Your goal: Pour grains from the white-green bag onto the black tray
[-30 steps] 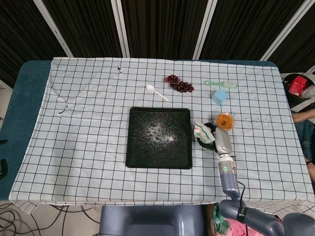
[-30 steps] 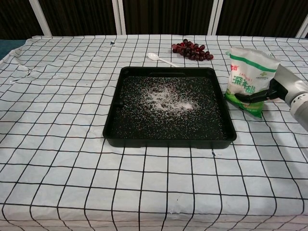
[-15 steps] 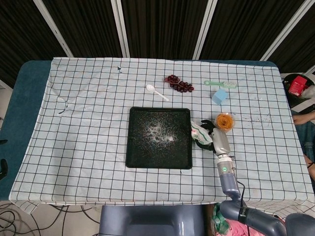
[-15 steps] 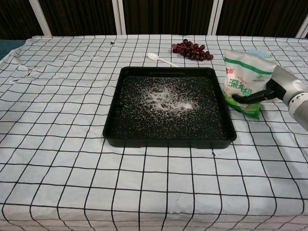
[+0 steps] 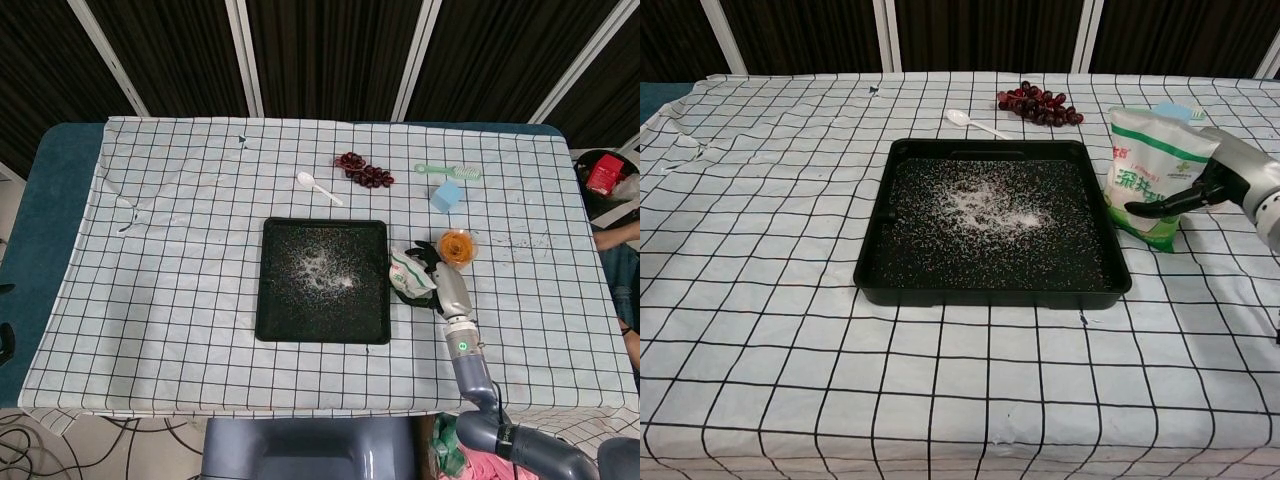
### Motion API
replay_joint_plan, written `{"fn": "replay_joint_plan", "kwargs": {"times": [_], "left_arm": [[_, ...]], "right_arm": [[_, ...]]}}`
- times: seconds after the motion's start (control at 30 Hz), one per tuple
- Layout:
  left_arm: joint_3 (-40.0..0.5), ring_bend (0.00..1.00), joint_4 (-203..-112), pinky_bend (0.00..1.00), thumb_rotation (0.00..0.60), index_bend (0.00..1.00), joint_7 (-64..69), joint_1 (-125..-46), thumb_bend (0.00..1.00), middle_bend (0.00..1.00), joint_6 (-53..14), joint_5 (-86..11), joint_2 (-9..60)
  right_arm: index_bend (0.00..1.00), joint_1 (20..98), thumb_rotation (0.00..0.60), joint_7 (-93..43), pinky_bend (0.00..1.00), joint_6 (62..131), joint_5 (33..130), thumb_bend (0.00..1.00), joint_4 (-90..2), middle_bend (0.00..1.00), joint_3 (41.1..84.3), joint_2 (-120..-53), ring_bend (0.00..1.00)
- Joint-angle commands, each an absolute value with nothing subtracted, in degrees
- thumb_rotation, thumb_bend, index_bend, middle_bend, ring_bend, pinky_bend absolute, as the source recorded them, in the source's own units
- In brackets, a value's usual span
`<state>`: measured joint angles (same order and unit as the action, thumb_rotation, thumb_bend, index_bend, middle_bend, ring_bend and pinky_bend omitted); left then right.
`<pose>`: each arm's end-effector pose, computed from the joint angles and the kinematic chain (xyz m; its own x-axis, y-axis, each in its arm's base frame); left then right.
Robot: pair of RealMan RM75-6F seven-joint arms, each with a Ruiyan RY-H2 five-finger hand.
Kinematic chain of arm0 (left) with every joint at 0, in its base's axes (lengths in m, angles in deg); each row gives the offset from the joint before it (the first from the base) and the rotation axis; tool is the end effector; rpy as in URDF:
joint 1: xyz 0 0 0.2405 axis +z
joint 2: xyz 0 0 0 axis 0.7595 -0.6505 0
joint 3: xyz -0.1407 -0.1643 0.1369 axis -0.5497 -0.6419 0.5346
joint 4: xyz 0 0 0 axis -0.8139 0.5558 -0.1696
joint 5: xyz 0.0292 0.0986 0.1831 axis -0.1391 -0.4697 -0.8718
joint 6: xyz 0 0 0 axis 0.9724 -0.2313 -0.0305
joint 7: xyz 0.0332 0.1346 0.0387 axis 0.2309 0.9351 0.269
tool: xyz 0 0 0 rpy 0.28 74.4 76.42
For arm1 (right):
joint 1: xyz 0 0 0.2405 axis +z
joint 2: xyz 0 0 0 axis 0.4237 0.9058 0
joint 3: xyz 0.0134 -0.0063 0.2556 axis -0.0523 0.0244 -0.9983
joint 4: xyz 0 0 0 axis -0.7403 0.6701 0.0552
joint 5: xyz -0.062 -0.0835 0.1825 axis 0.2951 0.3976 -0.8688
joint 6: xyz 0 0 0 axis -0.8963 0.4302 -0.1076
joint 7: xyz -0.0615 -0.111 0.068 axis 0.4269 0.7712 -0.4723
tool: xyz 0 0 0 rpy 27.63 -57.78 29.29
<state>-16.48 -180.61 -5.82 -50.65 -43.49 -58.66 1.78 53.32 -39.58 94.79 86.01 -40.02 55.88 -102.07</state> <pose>-0.3172 0.1673 0.1960 0.2924 -0.0826 0.9527 0.9541 0.0925 -0.2848 -0.2303 -0.3326 -0.0168 -0.2357 -0.1400 0.9617 -0.9718 0.0290 -0.2340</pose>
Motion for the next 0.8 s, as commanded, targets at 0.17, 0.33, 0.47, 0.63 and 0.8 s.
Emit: {"fn": "replay_joint_plan", "kwargs": {"times": [0.17, 0.33, 0.47, 0.63, 0.8], "left_arm": [[-16.46, 0.00, -180.64, 0.00, 0.600, 0.22, -5.75, -50.64, 0.62, 0.05, -43.55, -58.74, 1.80], [-16.49, 0.00, -180.67, 0.00, 0.600, 0.22, -5.66, -50.63, 0.62, 0.05, -43.54, -58.66, 1.85], [-16.51, 0.00, -180.75, 0.00, 0.600, 0.22, -5.49, -50.65, 0.62, 0.05, -43.56, -58.64, 1.91], [-16.52, 0.00, -180.80, 0.00, 0.600, 0.22, -5.43, -50.60, 0.62, 0.05, -43.75, -58.77, 1.96], [-16.53, 0.00, -180.68, 0.00, 0.600, 0.22, -5.53, -50.59, 0.62, 0.05, -43.78, -58.82, 1.95]], "right_arm": [[0.25, 50.68, 0.600, -39.57, 0.30, 97.05, 87.56, 0.13, -45.88, 0.09, 56.95, -97.75, 0.19], [0.25, 48.95, 0.600, -39.28, 0.30, 98.38, 88.32, 0.13, -50.79, 0.09, 57.64, -94.38, 0.19], [0.25, 48.33, 0.600, -38.24, 0.30, 98.58, 88.83, 0.13, -54.25, 0.09, 58.30, -92.37, 0.19], [0.24, 48.08, 0.600, -37.11, 0.30, 98.97, 88.99, 0.13, -56.83, 0.10, 58.38, -91.10, 0.20], [0.24, 48.08, 0.600, -34.86, 0.30, 101.42, 90.63, 0.13, -58.12, 0.10, 57.59, -89.57, 0.20]]}}
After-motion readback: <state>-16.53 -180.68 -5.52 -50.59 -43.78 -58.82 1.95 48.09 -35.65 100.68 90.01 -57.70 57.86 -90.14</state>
